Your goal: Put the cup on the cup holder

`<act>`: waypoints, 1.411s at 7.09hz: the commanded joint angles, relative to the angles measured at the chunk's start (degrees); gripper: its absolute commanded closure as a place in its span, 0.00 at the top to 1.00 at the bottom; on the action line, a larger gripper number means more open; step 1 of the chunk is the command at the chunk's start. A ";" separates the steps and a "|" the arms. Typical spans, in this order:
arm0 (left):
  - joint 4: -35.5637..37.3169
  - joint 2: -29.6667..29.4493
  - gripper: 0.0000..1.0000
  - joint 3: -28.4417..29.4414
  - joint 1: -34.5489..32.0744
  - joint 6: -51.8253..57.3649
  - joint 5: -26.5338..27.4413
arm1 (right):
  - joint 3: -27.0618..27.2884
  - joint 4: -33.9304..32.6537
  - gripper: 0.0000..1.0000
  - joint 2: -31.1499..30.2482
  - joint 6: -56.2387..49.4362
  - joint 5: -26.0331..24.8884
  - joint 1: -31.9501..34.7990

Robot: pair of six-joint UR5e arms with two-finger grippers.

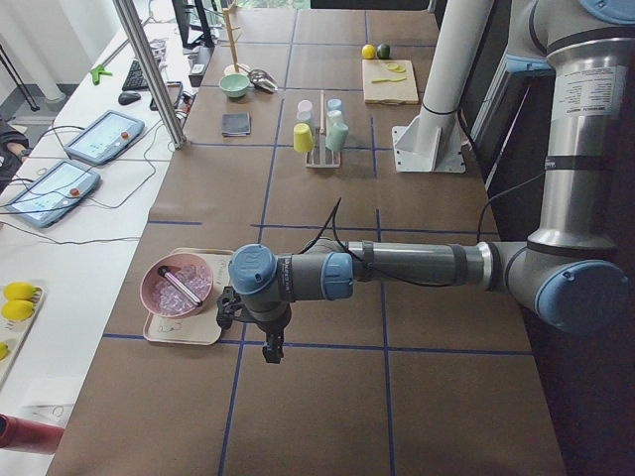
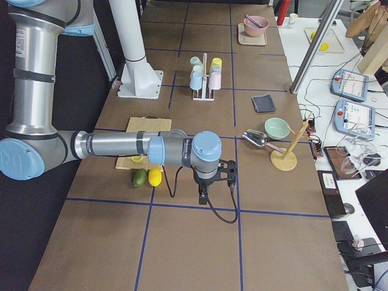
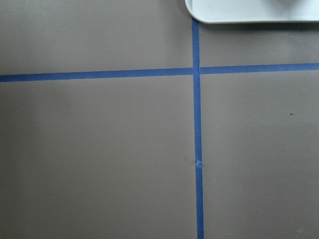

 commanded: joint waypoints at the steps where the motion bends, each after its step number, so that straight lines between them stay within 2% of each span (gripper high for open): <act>1: -0.11 -0.06 1.00 0.11 0.09 0.00 -0.05 | -0.05 0.00 1.00 0.00 -4.89 -0.29 0.00; 10: -0.03 -0.06 1.00 0.20 0.09 0.00 -0.14 | -0.57 -0.18 1.00 0.00 -4.21 -2.22 -0.09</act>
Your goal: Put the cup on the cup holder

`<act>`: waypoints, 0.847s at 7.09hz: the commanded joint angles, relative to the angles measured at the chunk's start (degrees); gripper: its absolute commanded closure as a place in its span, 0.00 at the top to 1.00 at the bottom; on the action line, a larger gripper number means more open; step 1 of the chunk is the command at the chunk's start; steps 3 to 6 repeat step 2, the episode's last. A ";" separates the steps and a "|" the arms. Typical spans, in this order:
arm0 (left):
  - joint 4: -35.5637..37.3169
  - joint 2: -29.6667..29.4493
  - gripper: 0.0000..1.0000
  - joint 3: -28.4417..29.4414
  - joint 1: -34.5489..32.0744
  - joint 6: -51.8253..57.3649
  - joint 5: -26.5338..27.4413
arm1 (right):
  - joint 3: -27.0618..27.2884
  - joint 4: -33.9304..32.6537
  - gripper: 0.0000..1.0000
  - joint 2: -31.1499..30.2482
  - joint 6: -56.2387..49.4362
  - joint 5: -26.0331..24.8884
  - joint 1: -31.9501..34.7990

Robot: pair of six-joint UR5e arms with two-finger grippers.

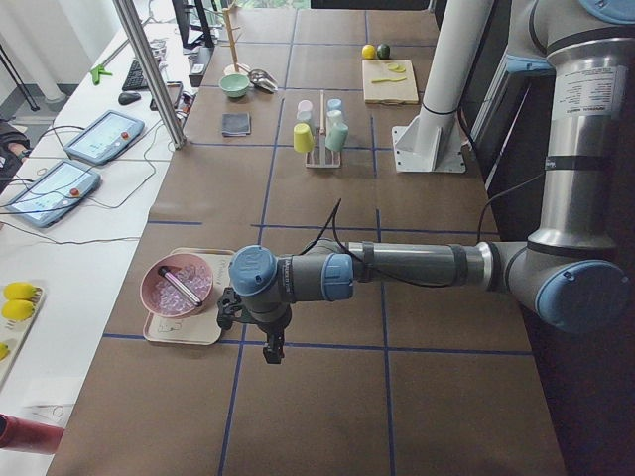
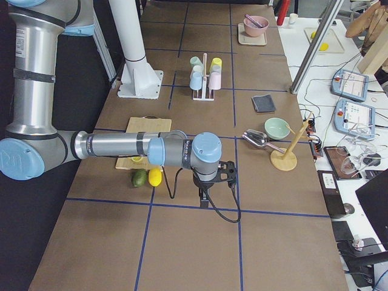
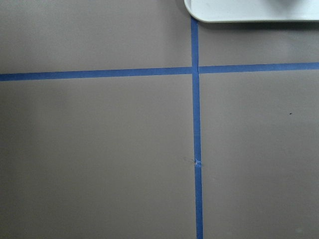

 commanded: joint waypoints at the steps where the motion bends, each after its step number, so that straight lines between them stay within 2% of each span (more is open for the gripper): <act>1: 0.00 -0.07 1.00 -0.09 0.04 0.00 -0.02 | -0.01 -0.07 1.00 0.00 0.16 -0.11 -0.07; 6: 0.00 -0.07 1.00 -0.17 0.04 -0.09 -0.02 | -0.45 -0.07 1.00 0.00 0.16 -0.28 -0.07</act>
